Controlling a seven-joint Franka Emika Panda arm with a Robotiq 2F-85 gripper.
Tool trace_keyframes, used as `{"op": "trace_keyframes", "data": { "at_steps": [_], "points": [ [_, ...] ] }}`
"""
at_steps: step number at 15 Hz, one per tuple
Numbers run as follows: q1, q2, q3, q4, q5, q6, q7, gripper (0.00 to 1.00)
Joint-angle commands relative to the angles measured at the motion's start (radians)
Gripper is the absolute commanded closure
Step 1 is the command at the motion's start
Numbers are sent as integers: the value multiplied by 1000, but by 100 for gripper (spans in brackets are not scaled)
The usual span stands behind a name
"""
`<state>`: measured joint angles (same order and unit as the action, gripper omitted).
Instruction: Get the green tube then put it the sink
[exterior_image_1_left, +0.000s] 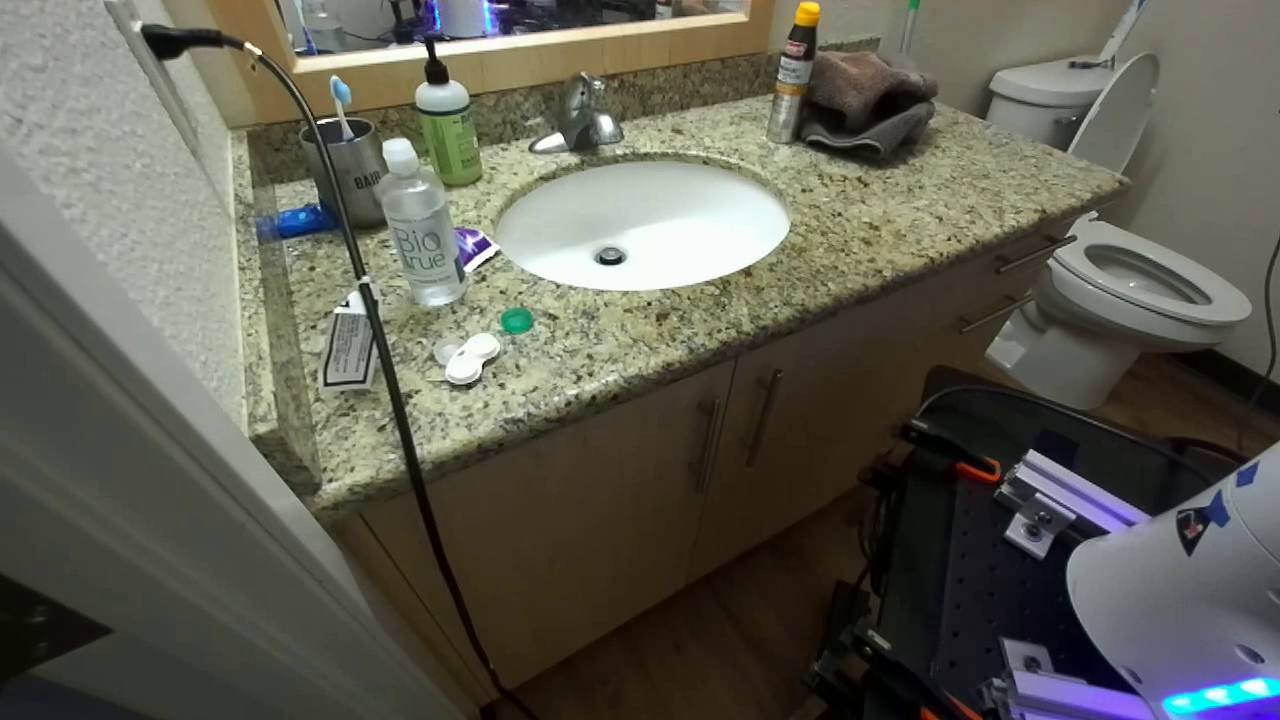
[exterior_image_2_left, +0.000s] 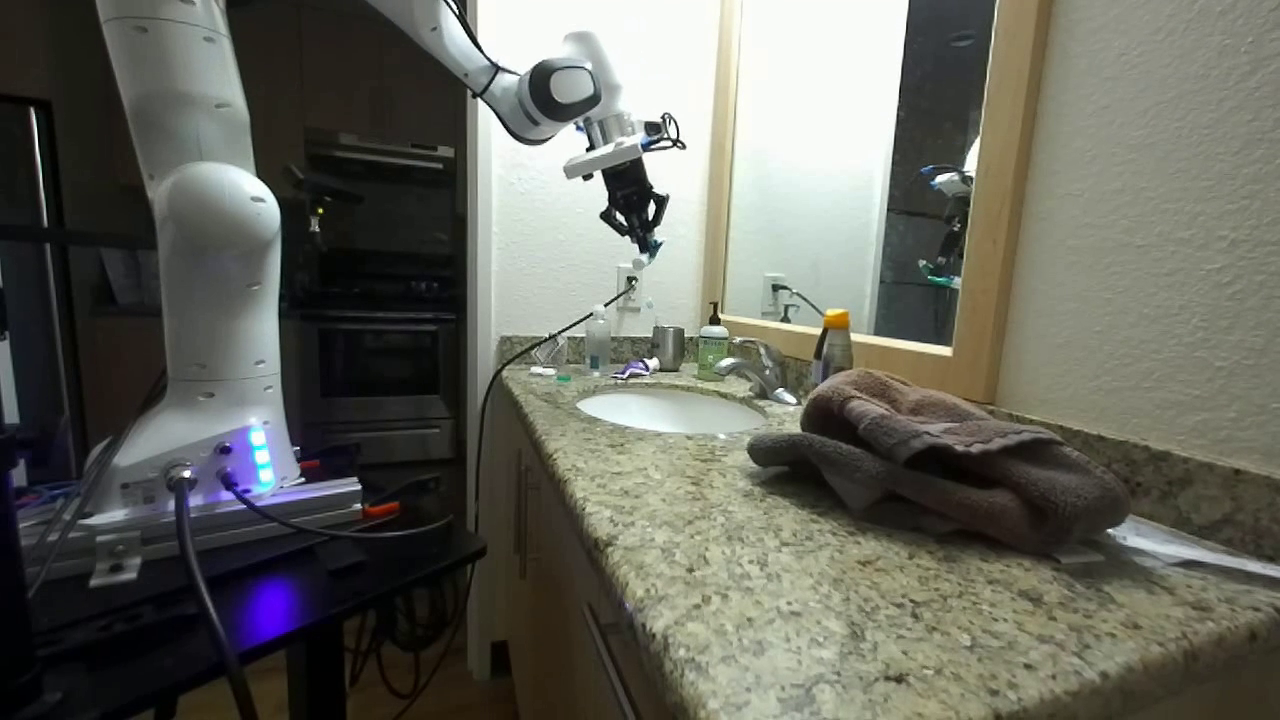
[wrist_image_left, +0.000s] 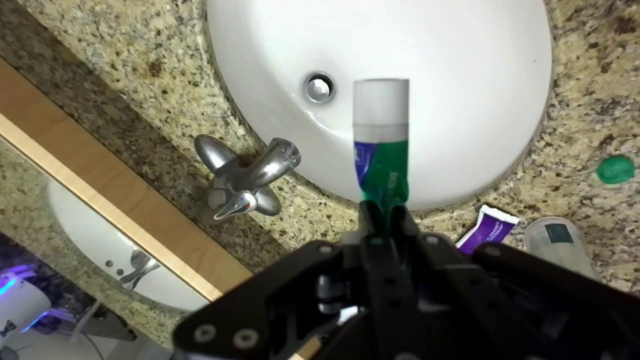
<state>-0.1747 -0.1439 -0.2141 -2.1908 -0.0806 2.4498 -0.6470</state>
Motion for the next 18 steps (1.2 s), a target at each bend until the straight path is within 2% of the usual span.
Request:
{"op": "trace_keyframes", "data": {
  "at_steps": [1, 3, 7, 14, 15, 16, 18],
  "points": [
    [14, 48, 15, -62, -42, 121, 82, 98],
    [5, 88, -6, -52, -29, 153, 65, 98],
    [-15, 155, -15, -28, -39, 227, 119, 98],
    [-12, 176, 0, -22, -77, 267, 240, 98],
    [-12, 180, 0, -19, -98, 262, 265, 68],
    [-14, 188, -2, -9, -130, 249, 302, 67],
    [-19, 194, -7, -9, -175, 221, 344, 55]
  ]
}}
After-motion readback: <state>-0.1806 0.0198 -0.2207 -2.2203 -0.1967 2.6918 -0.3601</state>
